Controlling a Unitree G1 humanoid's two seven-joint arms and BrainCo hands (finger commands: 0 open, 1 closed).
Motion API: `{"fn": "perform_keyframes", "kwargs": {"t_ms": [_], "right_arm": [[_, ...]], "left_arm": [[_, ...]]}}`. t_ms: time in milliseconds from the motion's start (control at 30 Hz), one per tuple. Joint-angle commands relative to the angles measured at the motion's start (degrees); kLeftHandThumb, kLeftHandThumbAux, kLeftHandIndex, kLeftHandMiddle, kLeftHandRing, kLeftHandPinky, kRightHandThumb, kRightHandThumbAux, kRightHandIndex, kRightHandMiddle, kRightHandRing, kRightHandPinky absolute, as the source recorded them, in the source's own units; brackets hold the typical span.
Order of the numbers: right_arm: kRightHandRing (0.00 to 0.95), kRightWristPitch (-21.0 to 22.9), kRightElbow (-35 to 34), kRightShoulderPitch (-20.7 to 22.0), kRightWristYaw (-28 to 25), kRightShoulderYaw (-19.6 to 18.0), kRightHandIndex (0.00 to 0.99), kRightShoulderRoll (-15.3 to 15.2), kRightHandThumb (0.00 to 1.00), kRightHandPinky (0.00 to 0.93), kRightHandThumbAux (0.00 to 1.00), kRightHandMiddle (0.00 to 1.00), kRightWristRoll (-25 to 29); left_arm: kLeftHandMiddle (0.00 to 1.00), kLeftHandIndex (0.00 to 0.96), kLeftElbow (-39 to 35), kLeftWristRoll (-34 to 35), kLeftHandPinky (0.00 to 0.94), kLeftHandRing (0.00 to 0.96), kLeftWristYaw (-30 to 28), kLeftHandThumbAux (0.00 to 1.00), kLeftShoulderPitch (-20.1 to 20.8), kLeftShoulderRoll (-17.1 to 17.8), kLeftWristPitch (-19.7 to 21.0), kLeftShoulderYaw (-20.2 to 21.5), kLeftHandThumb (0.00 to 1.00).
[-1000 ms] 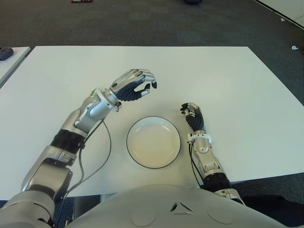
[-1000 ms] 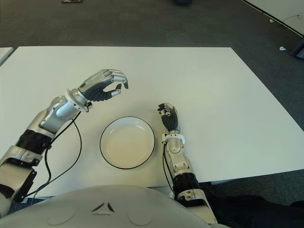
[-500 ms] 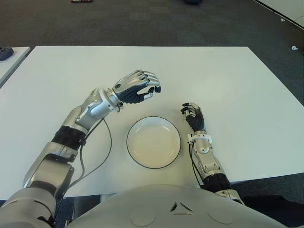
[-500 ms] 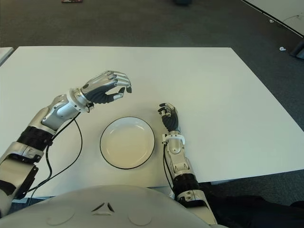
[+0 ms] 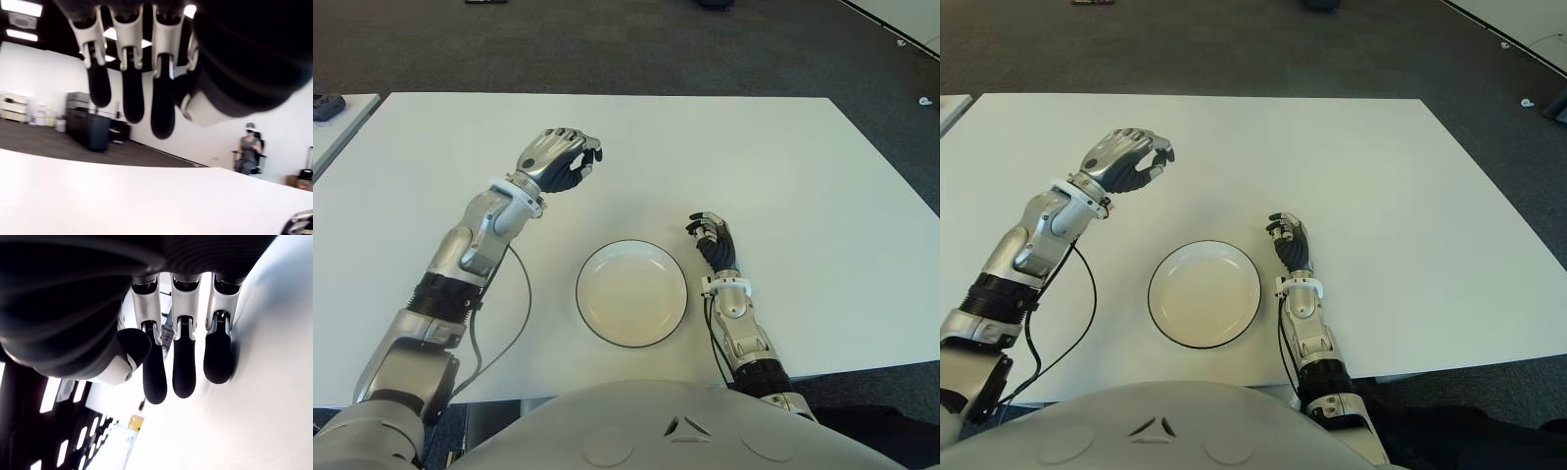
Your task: Put the toothpaste on the table into the plate.
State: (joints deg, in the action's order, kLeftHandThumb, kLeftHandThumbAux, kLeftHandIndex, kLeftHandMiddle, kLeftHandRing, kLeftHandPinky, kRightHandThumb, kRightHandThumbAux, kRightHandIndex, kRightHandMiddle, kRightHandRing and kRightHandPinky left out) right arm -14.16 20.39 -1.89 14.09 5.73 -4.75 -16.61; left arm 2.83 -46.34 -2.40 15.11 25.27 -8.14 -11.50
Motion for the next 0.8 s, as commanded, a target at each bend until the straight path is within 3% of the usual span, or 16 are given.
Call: {"fn": "perform_keyframes", "kwargs": {"t_ms": [33,67,100,200,300,367,400,500,800], "right_arm": [[0.457,2.07,0.10,-0.71,-1.21,0.62,0.356,0.15,0.825,0.353,0.702,0.498,-0.13],[0.457,2.08,0.09,-0.68,-1.25,0.64,0.356,0.12,0.825,0.352,0.702,0.498,-0.15],[0.458,2.10,0.07,-0.65,-1.29,0.66,0.355,0.09,0.825,0.352,0.702,0.499,-0.16],[0.459,2.11,0.01,-0.56,-1.56,0.70,0.354,-0.01,0.825,0.350,0.703,0.502,-0.09],[0.461,2.05,-0.05,-0.51,-1.82,0.70,0.352,-0.11,0.825,0.351,0.703,0.505,-0.01],[0.461,2.02,-0.10,-0.53,-1.95,0.67,0.352,-0.18,0.825,0.353,0.703,0.506,0.03],[0.462,2.01,-0.13,-0.55,-2.01,0.66,0.352,-0.20,0.825,0.355,0.703,0.507,0.04],[0.465,2.05,-0.20,-0.53,-2.23,0.62,0.351,-0.19,0.825,0.367,0.703,0.509,0.09],[0.462,2.98,-1.18,-0.82,-2.32,0.83,0.353,-0.27,0.824,0.371,0.703,0.503,-0.59]], "left_arm": [[0.728,0.432,-10.41,-13.69,0.647,0.694,-5.83,0.704,-6.47,-8.72,28.01,1.47,0.692],[0.722,0.431,-10.72,-14.96,0.638,0.688,-5.95,0.704,-6.59,-9.56,30.05,1.23,0.692],[0.706,0.447,-10.99,-15.97,0.615,0.672,-6.08,0.632,-6.67,-10.19,31.65,1.01,0.563],[0.656,0.445,-11.59,-18.81,0.553,0.618,-6.57,0.529,-6.79,-11.96,36.19,0.41,0.399],[0.532,0.355,-12.18,-20.59,0.436,0.481,-7.00,0.470,-7.07,-13.16,39.31,-0.11,0.336],[0.476,0.309,-12.61,-21.53,0.384,0.419,-7.34,0.453,-7.38,-13.71,40.87,-0.50,0.318],[0.389,0.244,-12.83,-21.94,0.304,0.329,-7.52,0.442,-7.55,-13.92,41.59,-0.70,0.308],[0.268,0.139,-13.27,-23.49,0.205,0.210,-8.38,0.423,-8.06,-14.82,44.52,-1.29,0.302],[0.104,0.009,-13.75,-27.66,0.082,0.062,-10.17,0.394,-10.15,-16.67,51.38,-3.24,0.298]]}}
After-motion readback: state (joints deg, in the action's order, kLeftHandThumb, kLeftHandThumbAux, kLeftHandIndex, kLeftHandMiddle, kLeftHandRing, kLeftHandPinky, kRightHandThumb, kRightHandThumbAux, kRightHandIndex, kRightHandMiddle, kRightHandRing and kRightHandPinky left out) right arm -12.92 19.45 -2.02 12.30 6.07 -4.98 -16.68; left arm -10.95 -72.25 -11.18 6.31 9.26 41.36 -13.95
